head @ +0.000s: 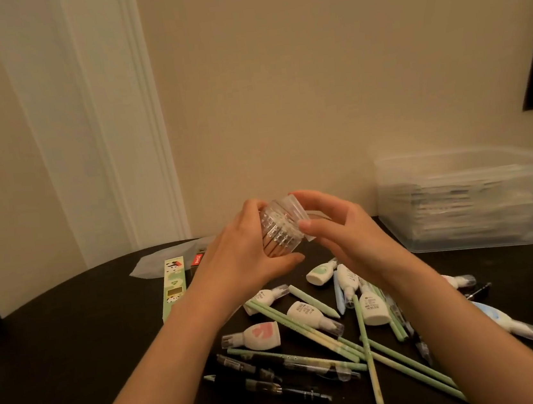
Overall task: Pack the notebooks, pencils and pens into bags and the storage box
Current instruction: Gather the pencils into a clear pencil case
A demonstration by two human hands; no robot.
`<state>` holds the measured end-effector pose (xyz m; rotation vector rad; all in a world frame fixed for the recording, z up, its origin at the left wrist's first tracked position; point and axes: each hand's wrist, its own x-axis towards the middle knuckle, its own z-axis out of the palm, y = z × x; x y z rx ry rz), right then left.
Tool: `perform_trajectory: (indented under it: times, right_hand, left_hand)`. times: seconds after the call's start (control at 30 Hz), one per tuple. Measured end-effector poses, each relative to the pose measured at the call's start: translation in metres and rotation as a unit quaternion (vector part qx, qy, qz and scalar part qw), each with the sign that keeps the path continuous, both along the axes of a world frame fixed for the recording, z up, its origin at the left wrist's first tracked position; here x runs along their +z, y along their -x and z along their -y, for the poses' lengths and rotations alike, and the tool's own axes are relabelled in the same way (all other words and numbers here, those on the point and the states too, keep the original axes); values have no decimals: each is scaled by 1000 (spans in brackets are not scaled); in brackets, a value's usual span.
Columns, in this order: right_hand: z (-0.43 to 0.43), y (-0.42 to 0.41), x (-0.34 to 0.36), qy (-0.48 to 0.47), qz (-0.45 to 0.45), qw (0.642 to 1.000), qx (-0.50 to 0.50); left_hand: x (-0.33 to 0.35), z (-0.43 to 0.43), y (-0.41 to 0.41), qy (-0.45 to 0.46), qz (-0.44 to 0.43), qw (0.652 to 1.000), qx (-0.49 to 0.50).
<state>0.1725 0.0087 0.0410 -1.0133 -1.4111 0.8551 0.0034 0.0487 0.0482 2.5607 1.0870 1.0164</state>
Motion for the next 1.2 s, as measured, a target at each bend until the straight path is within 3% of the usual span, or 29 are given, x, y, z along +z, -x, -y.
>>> perform_trajectory:
  times: [0.27, 0.5, 0.87, 1.07, 1.2]
  right_hand:
    - [9, -12, 10, 3, 154, 988, 10]
    - [13, -19, 16, -3, 230, 972, 44]
    - [17, -17, 18, 3, 265, 963, 41]
    - [19, -19, 20, -2, 280, 958, 68]
    - [19, -17, 19, 4, 294, 954, 57]
  left_hand:
    - [3, 3, 1, -12, -56, 998, -12]
    - [5, 1, 5, -8, -70, 997, -17]
    - [6, 3, 5, -6, -114, 993, -32]
    - [13, 5, 10, 104, -79, 987, -92]
    - [13, 7, 10, 107, -86, 986, -94]
